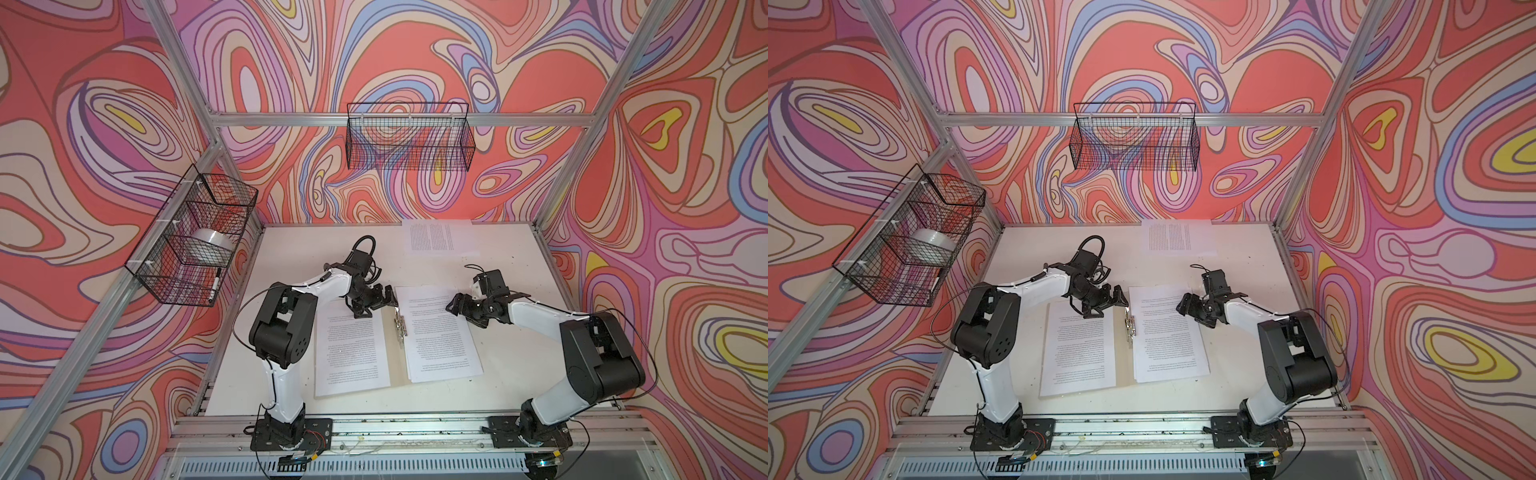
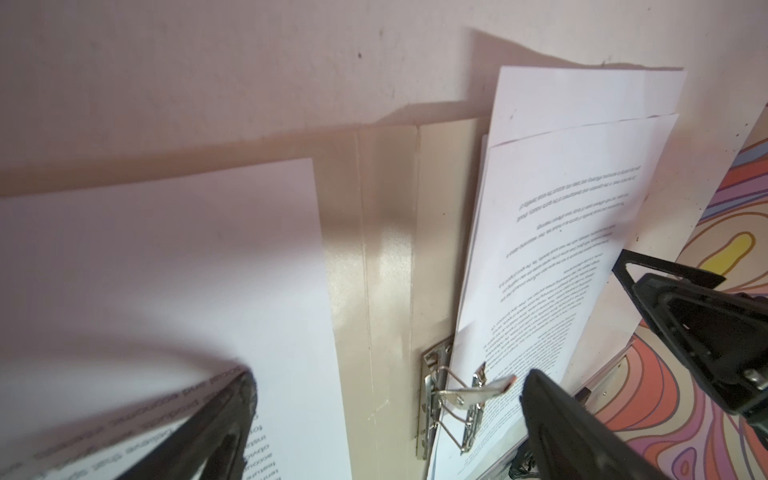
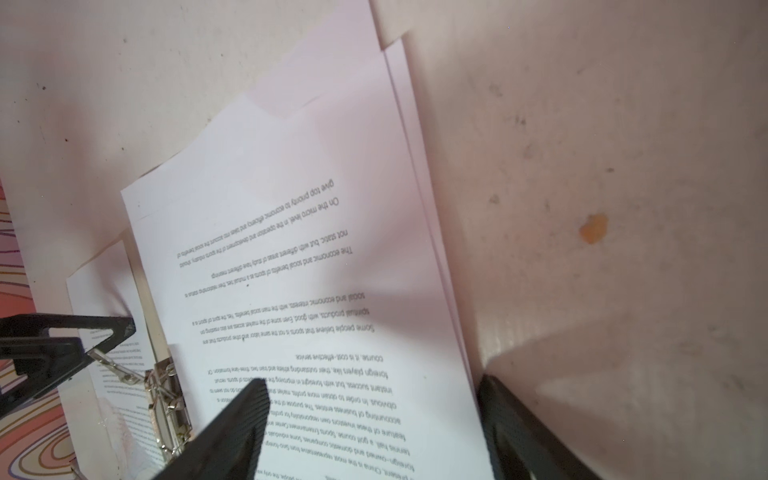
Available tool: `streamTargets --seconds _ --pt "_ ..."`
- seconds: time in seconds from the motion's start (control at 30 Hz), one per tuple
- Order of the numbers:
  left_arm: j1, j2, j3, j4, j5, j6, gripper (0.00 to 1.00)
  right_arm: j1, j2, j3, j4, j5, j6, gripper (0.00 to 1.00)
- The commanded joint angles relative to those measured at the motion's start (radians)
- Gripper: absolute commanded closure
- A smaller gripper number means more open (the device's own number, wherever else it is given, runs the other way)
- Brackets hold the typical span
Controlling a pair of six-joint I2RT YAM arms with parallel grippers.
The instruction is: Put the files into the folder
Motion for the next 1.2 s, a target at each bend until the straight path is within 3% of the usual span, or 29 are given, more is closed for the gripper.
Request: streamTargets --seconds 0.0,0.43,0.57,0.7,0.9,1.17 --pt "-0.002 0.056 -0.009 -0.015 -0.03 0.029 0.0 0.042 0.027 -0.037 0.023 -0.034 0.065 0.17" --pt "0.013 -0.107 -0.149 -0.02 -0.085 0.015 0.0 0.11 -0.117 -0.156 0.044 0.011 0.176 0.17" --pt "0.04 -0.143 -0.127 -0.026 -0.062 0.002 0.0 0.11 -0.11 -0.094 -0.017 0.07 0.124 0.14" --pt "0.057 -0.192 -0.034 -0.079 -0.06 0.012 0.0 0.104 -0.094 0.043 -0.096 0.2 0.016 0.09" --pt "0.06 -0.242 0.083 -0.14 -0.047 0.02 0.0 -0.021 0.122 0.32 -0.103 0.172 -0.097 0.02" --pt "0.046 -0.29 0.055 -0.137 -0.024 0.006 0.0 -0.136 0.599 0.858 -0.113 0.064 -0.227 0.03"
